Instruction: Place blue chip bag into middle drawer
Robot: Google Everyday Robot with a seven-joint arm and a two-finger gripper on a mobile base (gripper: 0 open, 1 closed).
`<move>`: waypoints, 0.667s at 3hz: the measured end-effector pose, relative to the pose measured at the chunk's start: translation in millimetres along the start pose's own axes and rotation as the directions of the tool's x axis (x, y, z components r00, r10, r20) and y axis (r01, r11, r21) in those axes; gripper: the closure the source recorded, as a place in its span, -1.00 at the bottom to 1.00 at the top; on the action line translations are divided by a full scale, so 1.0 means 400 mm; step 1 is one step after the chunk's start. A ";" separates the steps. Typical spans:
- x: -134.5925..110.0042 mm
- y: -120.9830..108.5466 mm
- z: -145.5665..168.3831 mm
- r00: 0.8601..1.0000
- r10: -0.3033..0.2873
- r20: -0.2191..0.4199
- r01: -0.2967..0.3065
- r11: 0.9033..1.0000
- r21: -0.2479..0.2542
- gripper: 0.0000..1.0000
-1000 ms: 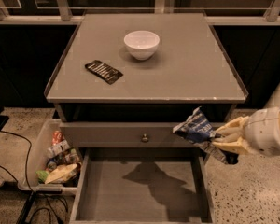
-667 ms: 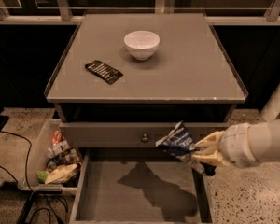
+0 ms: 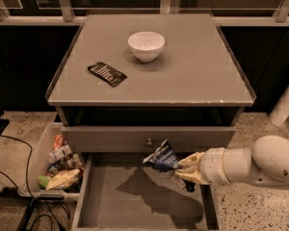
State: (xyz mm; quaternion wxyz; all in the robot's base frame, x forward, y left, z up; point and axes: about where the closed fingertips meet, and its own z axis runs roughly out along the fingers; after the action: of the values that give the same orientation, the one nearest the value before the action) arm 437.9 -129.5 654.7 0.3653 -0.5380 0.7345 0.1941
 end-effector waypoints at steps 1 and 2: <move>0.000 0.000 0.000 1.000 0.000 0.000 0.000 1.000 0.000 1.00; 0.019 -0.002 0.041 1.000 0.030 0.006 -0.030 0.999 -0.019 1.00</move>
Offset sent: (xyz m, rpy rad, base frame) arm 0.0128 0.0115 -0.0384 0.0446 0.0718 -0.0190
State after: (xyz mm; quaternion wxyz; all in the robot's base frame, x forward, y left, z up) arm 442.9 -123.3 638.3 0.3595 -0.5296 0.7395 0.2083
